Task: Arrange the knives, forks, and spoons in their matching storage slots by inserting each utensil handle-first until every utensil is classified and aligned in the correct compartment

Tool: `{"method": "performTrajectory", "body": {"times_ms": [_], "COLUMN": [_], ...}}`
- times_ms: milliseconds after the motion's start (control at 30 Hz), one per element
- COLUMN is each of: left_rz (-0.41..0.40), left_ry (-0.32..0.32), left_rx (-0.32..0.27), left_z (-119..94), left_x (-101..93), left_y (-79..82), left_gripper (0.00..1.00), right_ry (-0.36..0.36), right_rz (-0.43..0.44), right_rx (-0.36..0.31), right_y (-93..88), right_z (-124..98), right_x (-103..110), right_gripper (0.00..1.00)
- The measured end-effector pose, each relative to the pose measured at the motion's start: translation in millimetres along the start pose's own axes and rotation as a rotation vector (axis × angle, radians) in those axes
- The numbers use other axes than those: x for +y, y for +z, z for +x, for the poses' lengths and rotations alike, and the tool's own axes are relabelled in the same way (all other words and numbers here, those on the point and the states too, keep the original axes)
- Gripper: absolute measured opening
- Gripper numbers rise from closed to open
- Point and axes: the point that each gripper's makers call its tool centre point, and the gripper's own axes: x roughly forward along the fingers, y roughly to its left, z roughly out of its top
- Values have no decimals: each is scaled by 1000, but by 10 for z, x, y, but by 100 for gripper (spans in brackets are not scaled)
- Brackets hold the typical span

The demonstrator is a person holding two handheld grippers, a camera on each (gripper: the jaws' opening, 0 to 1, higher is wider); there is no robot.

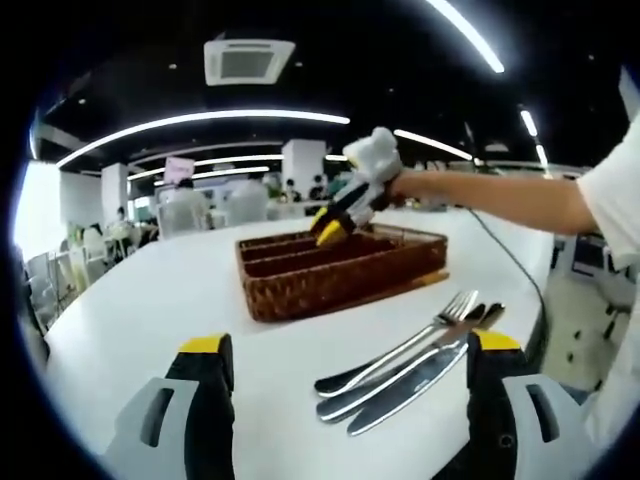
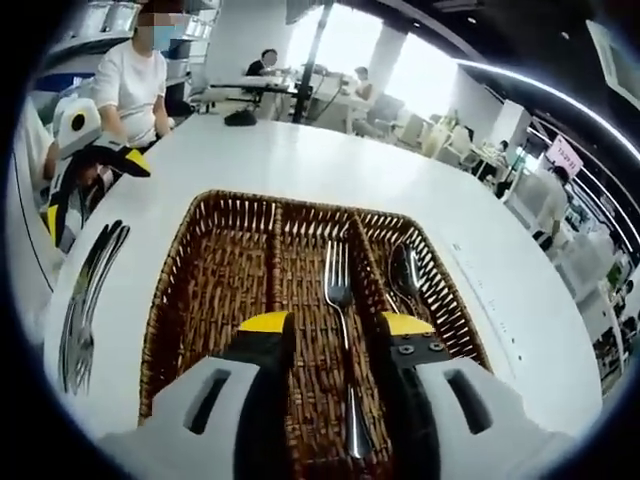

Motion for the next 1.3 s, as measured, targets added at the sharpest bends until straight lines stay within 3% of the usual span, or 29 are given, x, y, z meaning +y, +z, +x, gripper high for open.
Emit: {"method": "performTrajectory", "body": {"times_ms": [300, 767, 1300], "left_rz": [-4, 4, 8], "left_ry": [0, -9, -22], "left_rx": [-6, -21, -24], "left_z": [-22, -36, -55], "left_x": [-28, -113, -195], "left_y": [23, 103, 138], "left_gripper": [99, 99, 99], "right_ry": [-33, -42, -58], "right_rz": [32, 27, 31], "right_rx": [-31, -56, -155], "right_y": [24, -30, 161], "right_z": [-68, -240, -498], "right_x": [25, 214, 459], "right_gripper": [68, 78, 88]}}
